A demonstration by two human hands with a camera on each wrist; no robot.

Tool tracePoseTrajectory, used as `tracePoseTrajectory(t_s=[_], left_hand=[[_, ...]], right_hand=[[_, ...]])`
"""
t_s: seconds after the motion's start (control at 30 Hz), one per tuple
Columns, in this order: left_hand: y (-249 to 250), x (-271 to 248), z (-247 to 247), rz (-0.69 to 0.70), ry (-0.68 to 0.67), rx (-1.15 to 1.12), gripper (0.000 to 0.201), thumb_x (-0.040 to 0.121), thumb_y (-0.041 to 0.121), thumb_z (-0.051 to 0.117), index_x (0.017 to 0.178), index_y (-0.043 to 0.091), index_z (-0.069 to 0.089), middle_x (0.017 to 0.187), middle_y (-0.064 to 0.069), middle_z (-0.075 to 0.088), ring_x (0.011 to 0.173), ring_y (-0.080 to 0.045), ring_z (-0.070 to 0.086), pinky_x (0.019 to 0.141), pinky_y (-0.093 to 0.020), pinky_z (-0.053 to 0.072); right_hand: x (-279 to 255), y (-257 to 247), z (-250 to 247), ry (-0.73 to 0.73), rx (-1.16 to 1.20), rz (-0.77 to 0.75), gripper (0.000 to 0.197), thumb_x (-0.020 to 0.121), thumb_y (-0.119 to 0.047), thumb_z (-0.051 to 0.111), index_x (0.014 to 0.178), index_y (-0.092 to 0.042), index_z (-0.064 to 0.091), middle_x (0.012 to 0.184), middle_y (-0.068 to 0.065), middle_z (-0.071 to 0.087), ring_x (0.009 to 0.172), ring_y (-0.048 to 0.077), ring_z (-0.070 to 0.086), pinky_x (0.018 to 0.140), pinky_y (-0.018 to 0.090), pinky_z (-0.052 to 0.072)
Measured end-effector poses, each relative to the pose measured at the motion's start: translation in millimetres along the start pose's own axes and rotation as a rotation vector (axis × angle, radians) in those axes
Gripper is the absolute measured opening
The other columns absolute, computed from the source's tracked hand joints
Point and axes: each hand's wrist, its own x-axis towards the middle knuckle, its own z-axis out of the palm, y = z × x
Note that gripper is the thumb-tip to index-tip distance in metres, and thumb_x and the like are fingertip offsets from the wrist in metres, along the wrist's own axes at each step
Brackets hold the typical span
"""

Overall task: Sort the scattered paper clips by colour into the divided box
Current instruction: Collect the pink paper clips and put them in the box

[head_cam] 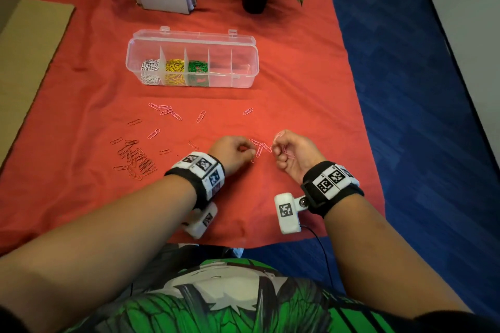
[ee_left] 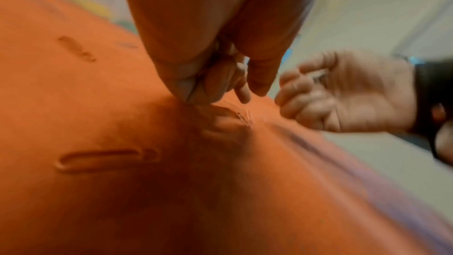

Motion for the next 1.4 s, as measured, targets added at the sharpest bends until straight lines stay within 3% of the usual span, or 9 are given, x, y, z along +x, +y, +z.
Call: tracePoseTrajectory(t_s=[0.1, 0.3, 0.5, 0.63, 0.87, 1.03, 1.13, 1.23, 1.4], left_hand=[[-1, -3, 1, 0.219, -0.025, 0.39, 0.029, 0.084, 0.019, 0.06, 0.112, 0.02, 0.066, 0.104, -0.013, 0.068, 0.099, -0.028, 0.061, 0.085, -0.028, 0.045], [-13, -1, 4, 0.251, -0.004, 0.518, 0.019, 0.085, 0.019, 0.056, 0.098, 0.007, 0.062, 0.102, -0.017, 0.059, 0.098, -0.033, 0.057, 0.086, -0.035, 0.045], [-13, -1, 4, 0.209, -0.012, 0.542, 0.022, 0.088, 0.024, 0.053, 0.102, 0.007, 0.058, 0.109, -0.017, 0.055, 0.101, -0.034, 0.057, 0.089, -0.038, 0.046], [-12, -4, 2, 0.213, 0.02, 0.631, 0.032, 0.085, 0.03, 0.059, 0.105, 0.005, 0.057, 0.11, -0.016, 0.055, 0.103, -0.033, 0.057, 0.088, -0.037, 0.045], [-10, -8, 3, 0.171, -0.019, 0.674, 0.03, 0.09, 0.026, 0.05, 0.107, 0.001, 0.056, 0.114, -0.018, 0.056, 0.107, -0.035, 0.056, 0.089, -0.037, 0.043], [-12, -8, -5, 0.045, 0.008, 0.235, 0.016, 0.089, 0.019, 0.049, 0.082, 0.008, 0.059, 0.086, -0.014, 0.062, 0.083, -0.027, 0.057, 0.071, -0.031, 0.042], [-6, -11, -20, -0.239, -0.066, -0.583, 0.02, 0.081, 0.008, 0.042, 0.063, 0.017, 0.047, 0.062, -0.004, 0.043, 0.053, -0.019, 0.039, 0.047, -0.022, 0.029], [-2, -20, -41, -0.288, -0.216, -1.141, 0.006, 0.06, 0.015, 0.039, 0.061, 0.015, 0.044, 0.057, -0.004, 0.046, 0.043, -0.014, 0.038, 0.044, -0.017, 0.032], [-9, -8, -59, -0.313, -0.052, -1.142, 0.019, 0.079, 0.017, 0.041, 0.067, 0.015, 0.055, 0.053, 0.001, 0.052, 0.041, -0.009, 0.047, 0.043, -0.015, 0.041]], right_hand=[[-3, 0, -4, -0.085, 0.115, -0.04, 0.018, 0.076, -0.009, 0.04, 0.064, -0.016, 0.052, 0.053, 0.0, 0.048, 0.041, 0.009, 0.034, 0.042, 0.02, 0.026], [2, -3, -6, 0.062, 0.139, -0.007, 0.025, 0.096, -0.015, 0.039, 0.073, -0.015, 0.05, 0.059, 0.0, 0.048, 0.044, 0.009, 0.043, 0.037, 0.016, 0.035], [20, 5, -12, 0.308, -0.799, -0.191, 0.02, 0.084, -0.011, 0.054, 0.068, -0.024, 0.055, 0.069, -0.007, 0.053, 0.068, 0.012, 0.05, 0.064, 0.024, 0.043], [22, 14, -9, 0.319, -1.214, -0.327, 0.017, 0.081, -0.014, 0.058, 0.098, -0.013, 0.061, 0.102, 0.01, 0.051, 0.093, 0.025, 0.054, 0.088, 0.03, 0.045], [20, 11, 6, 0.297, -1.547, -0.408, 0.021, 0.087, -0.007, 0.046, 0.106, -0.001, 0.052, 0.113, 0.017, 0.048, 0.106, 0.036, 0.05, 0.085, 0.041, 0.045], [19, 4, 18, 0.25, -1.436, -0.313, 0.033, 0.088, -0.024, 0.051, 0.108, 0.001, 0.056, 0.115, 0.02, 0.052, 0.107, 0.038, 0.055, 0.093, 0.038, 0.044], [16, 10, 27, 0.279, -1.536, -0.296, 0.047, 0.085, -0.034, 0.057, 0.117, 0.0, 0.05, 0.12, 0.02, 0.051, 0.112, 0.038, 0.052, 0.097, 0.039, 0.043], [16, 15, 34, 0.282, -1.546, -0.306, 0.037, 0.085, -0.015, 0.05, 0.118, 0.001, 0.046, 0.121, 0.021, 0.049, 0.112, 0.037, 0.052, 0.095, 0.04, 0.045], [20, 11, 39, 0.205, -1.499, -0.268, 0.033, 0.084, -0.005, 0.044, 0.115, 0.001, 0.047, 0.119, 0.022, 0.051, 0.112, 0.037, 0.052, 0.095, 0.038, 0.043]])
